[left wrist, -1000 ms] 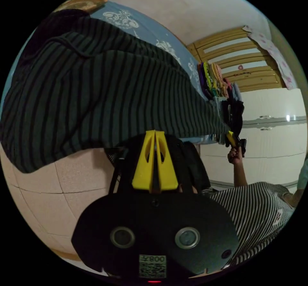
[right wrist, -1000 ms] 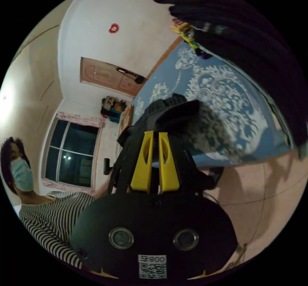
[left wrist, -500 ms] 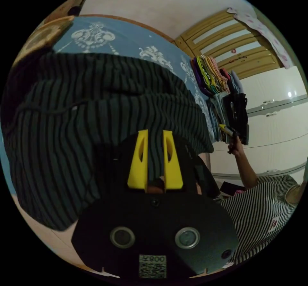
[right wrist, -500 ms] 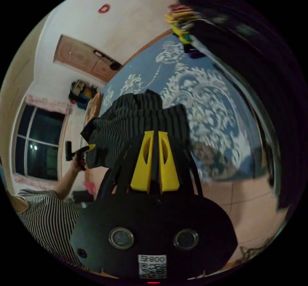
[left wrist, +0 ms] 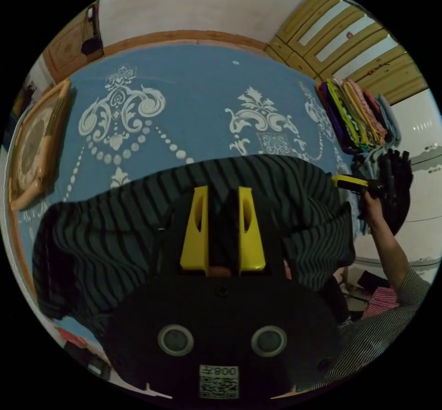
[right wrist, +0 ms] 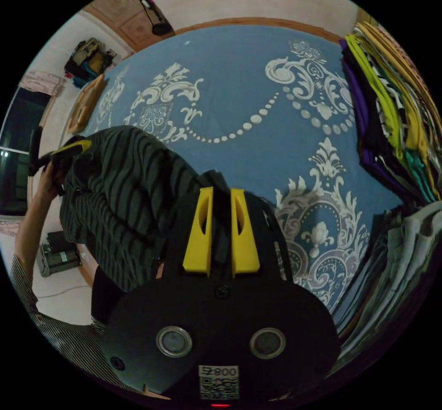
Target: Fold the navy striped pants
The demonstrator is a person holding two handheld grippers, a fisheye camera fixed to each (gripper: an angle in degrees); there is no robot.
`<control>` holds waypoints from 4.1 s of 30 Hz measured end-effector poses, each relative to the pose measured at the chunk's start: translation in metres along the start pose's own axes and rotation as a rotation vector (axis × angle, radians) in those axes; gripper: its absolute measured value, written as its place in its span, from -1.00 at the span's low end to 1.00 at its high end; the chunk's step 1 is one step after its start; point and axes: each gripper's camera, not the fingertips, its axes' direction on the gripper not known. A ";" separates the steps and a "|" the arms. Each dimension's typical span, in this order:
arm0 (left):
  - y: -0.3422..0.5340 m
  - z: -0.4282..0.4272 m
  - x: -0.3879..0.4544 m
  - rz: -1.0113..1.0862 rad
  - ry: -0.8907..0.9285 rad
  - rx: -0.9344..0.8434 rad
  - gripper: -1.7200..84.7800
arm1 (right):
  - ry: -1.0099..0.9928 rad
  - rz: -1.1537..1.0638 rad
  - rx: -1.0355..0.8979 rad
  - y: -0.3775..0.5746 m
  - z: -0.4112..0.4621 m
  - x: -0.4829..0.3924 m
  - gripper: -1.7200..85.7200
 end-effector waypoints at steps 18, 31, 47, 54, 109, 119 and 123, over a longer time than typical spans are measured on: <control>-0.035 -0.115 0.047 0.103 -0.074 0.255 -0.94 | -0.107 -0.042 0.234 -0.040 -0.163 -0.053 -0.95; -0.077 -0.196 0.023 -0.046 -0.045 0.527 -0.95 | 0.037 -0.065 0.629 -0.099 -0.355 -0.079 -0.96; -0.018 -0.110 -0.027 -0.084 0.126 0.221 -0.78 | -0.038 0.063 0.211 -0.155 -0.282 -0.055 -0.95; -0.021 -0.099 -0.026 -0.032 0.073 0.187 -0.74 | 0.013 0.052 0.186 -0.167 -0.282 -0.054 -0.87; 0.071 -0.029 -0.102 0.015 0.146 0.296 -0.80 | 0.195 -0.159 0.271 -0.196 -0.279 -0.115 -0.88; 0.158 0.039 -0.111 0.110 0.049 0.060 -0.81 | 0.155 -0.173 -0.062 -0.180 -0.165 -0.091 -0.81; 0.185 0.043 -0.134 0.055 0.122 0.059 -0.93 | 0.172 -0.191 -0.060 -0.171 -0.152 -0.085 -0.89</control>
